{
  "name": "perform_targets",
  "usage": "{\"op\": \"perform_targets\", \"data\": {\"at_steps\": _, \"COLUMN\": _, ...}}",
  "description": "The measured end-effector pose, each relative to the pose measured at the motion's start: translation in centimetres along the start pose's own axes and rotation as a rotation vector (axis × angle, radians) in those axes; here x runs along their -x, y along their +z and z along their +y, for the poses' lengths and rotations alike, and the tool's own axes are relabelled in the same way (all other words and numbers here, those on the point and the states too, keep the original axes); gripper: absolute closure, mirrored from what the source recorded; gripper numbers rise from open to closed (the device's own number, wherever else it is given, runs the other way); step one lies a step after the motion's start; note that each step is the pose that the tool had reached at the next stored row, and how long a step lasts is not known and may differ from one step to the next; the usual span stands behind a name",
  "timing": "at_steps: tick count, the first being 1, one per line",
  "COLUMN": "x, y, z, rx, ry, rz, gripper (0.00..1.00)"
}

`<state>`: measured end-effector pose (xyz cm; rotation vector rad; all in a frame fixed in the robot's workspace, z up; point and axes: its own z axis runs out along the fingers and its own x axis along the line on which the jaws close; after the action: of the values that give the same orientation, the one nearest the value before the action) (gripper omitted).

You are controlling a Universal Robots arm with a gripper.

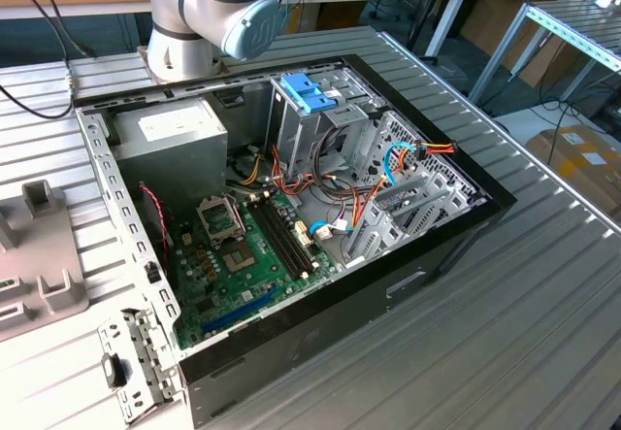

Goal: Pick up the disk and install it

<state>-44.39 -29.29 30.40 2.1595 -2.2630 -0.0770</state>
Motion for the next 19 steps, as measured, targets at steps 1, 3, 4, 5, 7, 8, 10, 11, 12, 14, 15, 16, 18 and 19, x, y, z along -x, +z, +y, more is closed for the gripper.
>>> {"op": "perform_targets", "data": {"at_steps": 1, "x": 0.0, "y": 0.07, "z": 0.0, "rx": 0.0, "ry": 0.0, "rz": 0.0, "gripper": 0.38}}
{"op": "perform_targets", "data": {"at_steps": 3, "x": -0.01, "y": 0.26, "z": 0.0, "rx": 0.0, "ry": 0.0, "rz": 0.0, "gripper": 0.38}}
{"op": "perform_targets", "data": {"at_steps": 4, "x": -0.01, "y": 0.33, "z": 0.0, "rx": 0.0, "ry": 0.0, "rz": 0.0, "gripper": 0.38}}
{"op": "perform_targets", "data": {"at_steps": 5, "x": -0.01, "y": 0.41, "z": 0.0, "rx": 0.0, "ry": 0.0, "rz": 0.0, "gripper": 0.38}}
{"op": "perform_targets", "data": {"at_steps": 7, "x": -0.01, "y": 0.55, "z": 0.0, "rx": 0.0, "ry": -0.001, "rz": 0.0001, "gripper": 0.38}}
{"op": "perform_targets", "data": {"at_steps": 8, "x": -0.01, "y": 0.58, "z": -0.01, "rx": 0.0002, "ry": -0.003, "rz": 0.0002, "gripper": 0.38}}
{"op": "perform_targets", "data": {"at_steps": 10, "x": -0.02, "y": 0.66, "z": -0.01, "rx": 0.0004, "ry": -0.015, "rz": 0.0007, "gripper": 0.38}}
{"op": "perform_targets", "data": {"at_steps": 11, "x": -0.02, "y": 0.74, "z": -0.01, "rx": 0.001, "ry": -0.035, "rz": 0.0016, "gripper": 0.38}}
{"op": "perform_targets", "data": {"at_steps": 12, "x": -0.02, "y": 0.8, "z": 0.0, "rx": 0.0011, "ry": -0.042, "rz": 0.0019, "gripper": 0.38}}
{"op": "perform_targets", "data": {"at_steps": 14, "x": 0.04, "y": 0.89, "z": 0.07, "rx": 0.0011, "ry": -0.042, "rz": 0.0019, "gripper": 0.38}}
{"op": "perform_targets", "data": {"at_steps": 15, "x": 0.06, "y": 0.93, "z": 0.12, "rx": 0.001, "ry": -0.042, "rz": 0.0019, "gripper": 0.38}}
{"op": "perform_targets", "data": {"at_steps": 16, "x": 0.12, "y": 1.04, "z": 0.24, "rx": 0.001, "ry": -0.042, "rz": 0.0019, "gripper": 0.38}}
{"op": "perform_targets", "data": {"at_steps": 18, "x": 0.2, "y": 1.18, "z": 0.31, "rx": 0.0012, "ry": -0.042, "rz": 0.002, "gripper": 0.38}}
{"op": "perform_targets", "data": {"at_steps": 19, "x": 0.28, "y": 1.22, "z": 0.31, "rx": 0.0012, "ry": -0.042, "rz": 0.0019, "gripper": 0.38}}
